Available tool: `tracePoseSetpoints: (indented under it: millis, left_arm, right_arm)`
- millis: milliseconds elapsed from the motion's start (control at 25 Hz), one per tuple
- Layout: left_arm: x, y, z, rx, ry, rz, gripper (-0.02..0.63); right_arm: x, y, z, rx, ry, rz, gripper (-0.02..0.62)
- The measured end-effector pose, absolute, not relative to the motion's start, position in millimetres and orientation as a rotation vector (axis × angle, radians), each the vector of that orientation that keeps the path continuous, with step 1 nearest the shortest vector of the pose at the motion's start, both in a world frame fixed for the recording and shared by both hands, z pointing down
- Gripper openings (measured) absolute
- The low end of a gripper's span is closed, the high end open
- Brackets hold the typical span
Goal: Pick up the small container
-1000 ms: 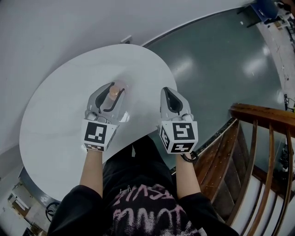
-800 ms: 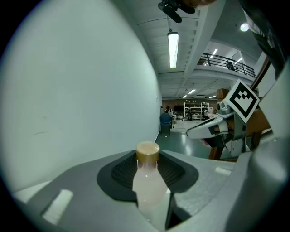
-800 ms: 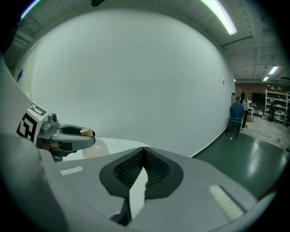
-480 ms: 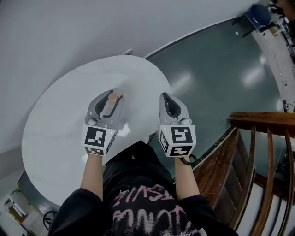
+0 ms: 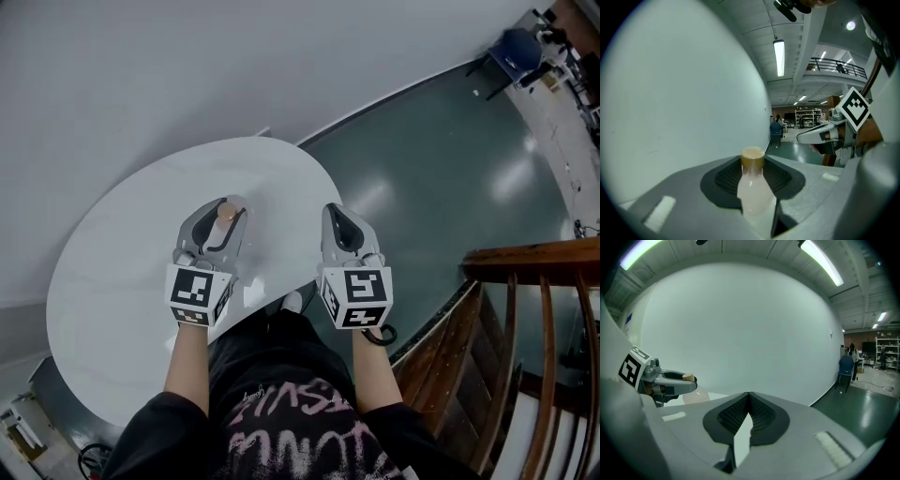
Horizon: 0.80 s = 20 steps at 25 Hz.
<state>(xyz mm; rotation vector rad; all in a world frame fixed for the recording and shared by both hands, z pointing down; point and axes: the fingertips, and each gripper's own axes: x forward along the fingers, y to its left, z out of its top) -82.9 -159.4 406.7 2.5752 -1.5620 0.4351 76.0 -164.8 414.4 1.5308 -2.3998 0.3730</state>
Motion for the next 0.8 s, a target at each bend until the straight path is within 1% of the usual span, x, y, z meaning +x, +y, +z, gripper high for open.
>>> tracePoseSetpoints:
  millis: [800]
  left_arm:
    - [-90, -145, 359, 2.619, -1.64, 0.37, 0.141]
  right_arm:
    - [68, -153, 370, 1.53, -2.485, 0.253, 0.008]
